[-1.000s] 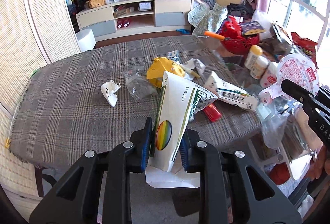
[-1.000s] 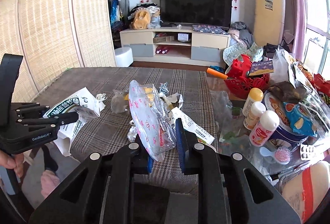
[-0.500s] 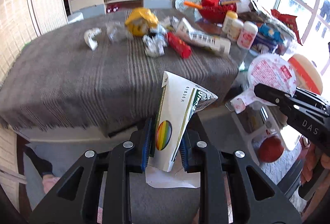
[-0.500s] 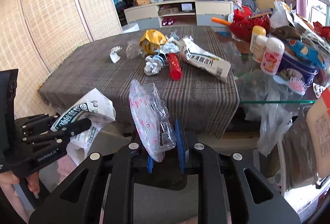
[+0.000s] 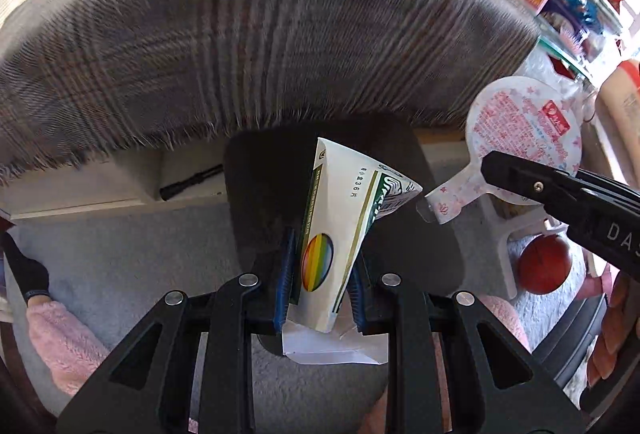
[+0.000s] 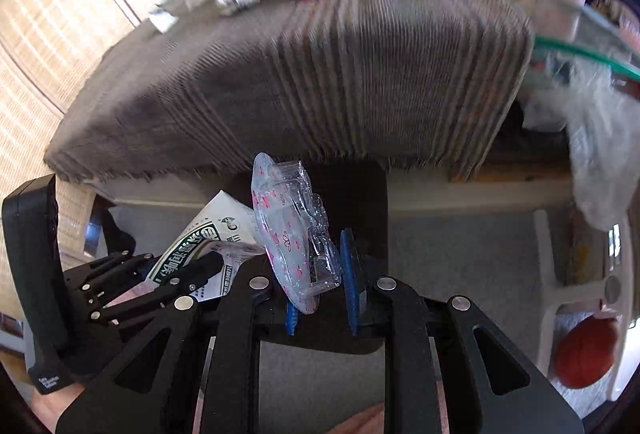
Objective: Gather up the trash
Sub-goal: 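Carry both items over the floor bin and open both grippers to drop them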
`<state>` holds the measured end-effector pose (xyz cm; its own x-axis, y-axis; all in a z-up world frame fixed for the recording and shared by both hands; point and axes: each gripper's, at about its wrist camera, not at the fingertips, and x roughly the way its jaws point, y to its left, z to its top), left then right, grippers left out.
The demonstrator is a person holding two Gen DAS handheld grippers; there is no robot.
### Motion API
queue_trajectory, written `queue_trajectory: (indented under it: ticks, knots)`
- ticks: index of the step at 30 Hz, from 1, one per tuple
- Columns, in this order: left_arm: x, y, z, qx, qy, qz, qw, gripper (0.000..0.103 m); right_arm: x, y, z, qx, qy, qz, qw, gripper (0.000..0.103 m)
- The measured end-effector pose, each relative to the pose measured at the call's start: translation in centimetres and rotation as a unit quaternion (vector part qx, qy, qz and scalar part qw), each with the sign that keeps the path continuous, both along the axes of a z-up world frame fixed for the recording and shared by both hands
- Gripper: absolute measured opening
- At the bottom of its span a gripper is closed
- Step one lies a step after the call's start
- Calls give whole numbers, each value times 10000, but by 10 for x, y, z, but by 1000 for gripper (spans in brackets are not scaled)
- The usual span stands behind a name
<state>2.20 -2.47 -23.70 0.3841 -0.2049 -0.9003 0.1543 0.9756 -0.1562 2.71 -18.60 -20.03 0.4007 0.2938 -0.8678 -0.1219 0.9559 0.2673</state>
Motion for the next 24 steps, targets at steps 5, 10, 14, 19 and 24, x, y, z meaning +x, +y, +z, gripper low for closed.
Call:
queue_trajectory:
  ticks: [5,10,14,19,24]
  knots:
    - [17,0,-24,20,240,-27,9997,23,19,7,-30,46,310,-48,9995,22]
    - [27,1,-37,-23,360,-53,9993,28,30,10,-45,73,423,-102,9990,32]
    - [28,2,-39,-24,390,-96,9992,50,33,11,-48,104,422,-120,9990,48]
    - [21,7,-23,100,210,-42,9997,77,30,8,-28,-25,233,-255,9994,70]
    - [8,12,12,70,-55,96,9999,95,13,-6,11,-270,-245,-594,9976,97]
